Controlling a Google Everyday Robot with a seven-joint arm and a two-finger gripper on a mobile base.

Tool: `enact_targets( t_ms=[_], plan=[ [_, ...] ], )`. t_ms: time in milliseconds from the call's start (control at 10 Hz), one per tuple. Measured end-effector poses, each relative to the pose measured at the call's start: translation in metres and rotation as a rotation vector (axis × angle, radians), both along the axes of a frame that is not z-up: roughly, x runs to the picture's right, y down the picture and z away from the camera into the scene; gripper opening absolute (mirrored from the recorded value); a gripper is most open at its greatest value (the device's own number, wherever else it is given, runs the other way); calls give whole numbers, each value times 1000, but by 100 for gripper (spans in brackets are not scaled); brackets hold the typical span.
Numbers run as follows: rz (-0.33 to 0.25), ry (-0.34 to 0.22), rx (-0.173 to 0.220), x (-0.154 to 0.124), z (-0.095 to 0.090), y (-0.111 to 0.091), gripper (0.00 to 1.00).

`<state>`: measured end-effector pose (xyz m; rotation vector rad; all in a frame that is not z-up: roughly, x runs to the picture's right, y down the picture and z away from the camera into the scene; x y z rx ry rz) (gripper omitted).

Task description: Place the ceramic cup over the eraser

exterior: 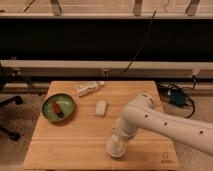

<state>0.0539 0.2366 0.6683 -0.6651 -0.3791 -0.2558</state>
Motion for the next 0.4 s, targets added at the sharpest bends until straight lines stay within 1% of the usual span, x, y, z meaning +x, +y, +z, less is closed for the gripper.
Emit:
enact_targets(
  t_ms=[100, 400],
  plan=[
    [8, 3, 7, 3, -5, -17, 60],
    [31, 5, 26, 13, -16, -53, 32]
  ],
)
